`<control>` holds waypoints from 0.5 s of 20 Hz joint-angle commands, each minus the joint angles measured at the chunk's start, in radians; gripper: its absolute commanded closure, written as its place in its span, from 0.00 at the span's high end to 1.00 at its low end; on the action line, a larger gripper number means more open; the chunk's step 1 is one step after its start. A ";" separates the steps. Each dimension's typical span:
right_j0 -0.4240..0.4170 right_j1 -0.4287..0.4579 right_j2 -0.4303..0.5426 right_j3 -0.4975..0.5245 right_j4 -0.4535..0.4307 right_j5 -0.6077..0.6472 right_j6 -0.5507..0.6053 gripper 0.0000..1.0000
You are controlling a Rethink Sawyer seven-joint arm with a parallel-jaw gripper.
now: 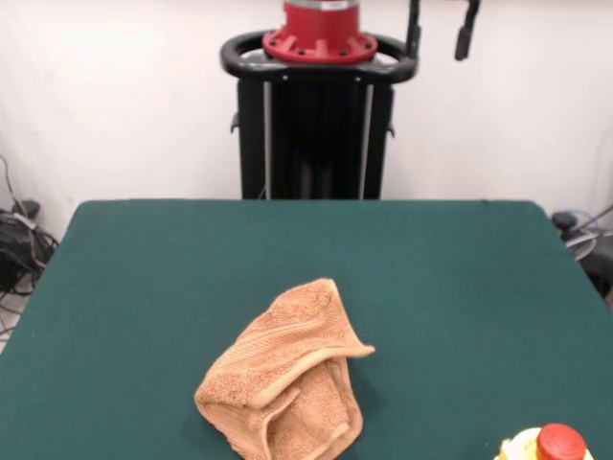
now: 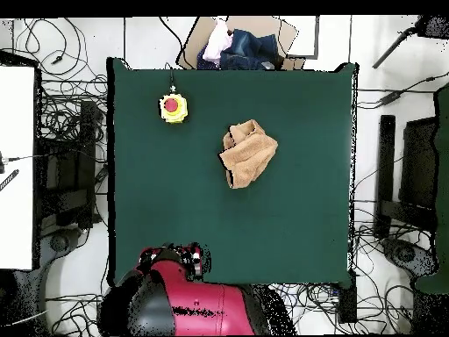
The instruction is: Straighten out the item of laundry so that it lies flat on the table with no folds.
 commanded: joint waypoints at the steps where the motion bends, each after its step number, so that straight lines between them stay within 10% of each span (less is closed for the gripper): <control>1: -0.026 0.020 0.022 -0.016 -0.038 0.076 0.056 1.00; 10: -0.071 0.060 0.050 -0.061 -0.029 0.112 0.016 1.00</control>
